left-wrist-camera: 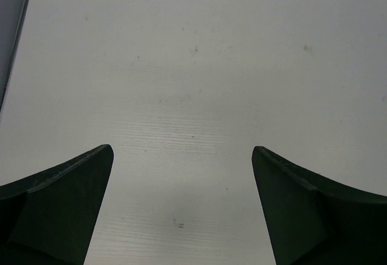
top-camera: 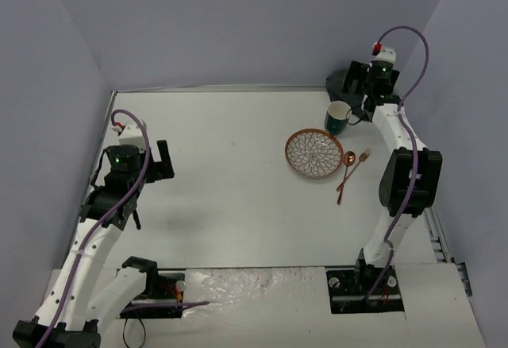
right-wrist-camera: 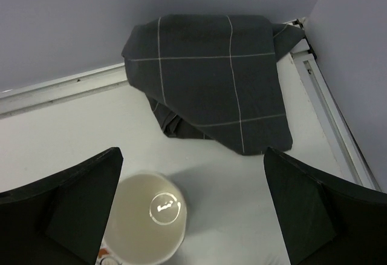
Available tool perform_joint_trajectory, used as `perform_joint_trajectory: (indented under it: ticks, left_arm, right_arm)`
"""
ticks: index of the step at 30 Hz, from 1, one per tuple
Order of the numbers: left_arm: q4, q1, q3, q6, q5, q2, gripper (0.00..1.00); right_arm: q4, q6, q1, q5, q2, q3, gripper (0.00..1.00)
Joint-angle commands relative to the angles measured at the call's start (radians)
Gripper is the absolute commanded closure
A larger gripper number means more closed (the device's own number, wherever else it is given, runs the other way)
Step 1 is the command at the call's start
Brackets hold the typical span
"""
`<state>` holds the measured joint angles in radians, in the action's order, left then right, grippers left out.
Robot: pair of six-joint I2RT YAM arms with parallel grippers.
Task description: Set the dinner table for one person
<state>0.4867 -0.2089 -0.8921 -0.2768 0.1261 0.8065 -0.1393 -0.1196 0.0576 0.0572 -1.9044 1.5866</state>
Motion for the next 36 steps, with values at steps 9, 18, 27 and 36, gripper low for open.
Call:
perform_joint_trajectory:
  ticks: [9,18,27,36]
  left_arm:
    - [-0.046,-0.007,-0.018,0.03,0.012,0.059,0.03]
    - [-0.045,-0.006,-0.024,0.038,0.007,0.119,0.03]
    - [-0.041,-0.003,-0.029,0.042,0.006,0.144,0.03]
    - [-0.039,-0.001,-0.03,0.042,0.004,0.142,0.03]
  right_arm:
    - [-0.094,0.089,0.116,-0.236,-0.398,0.337,0.0]
    - [-0.081,0.138,0.12,-0.206,-0.567,0.426,0.0]
    - [-0.039,0.147,0.13,-0.205,-0.64,0.509,0.33]
    - [-0.031,0.154,0.142,-0.201,-0.564,0.491,1.0]
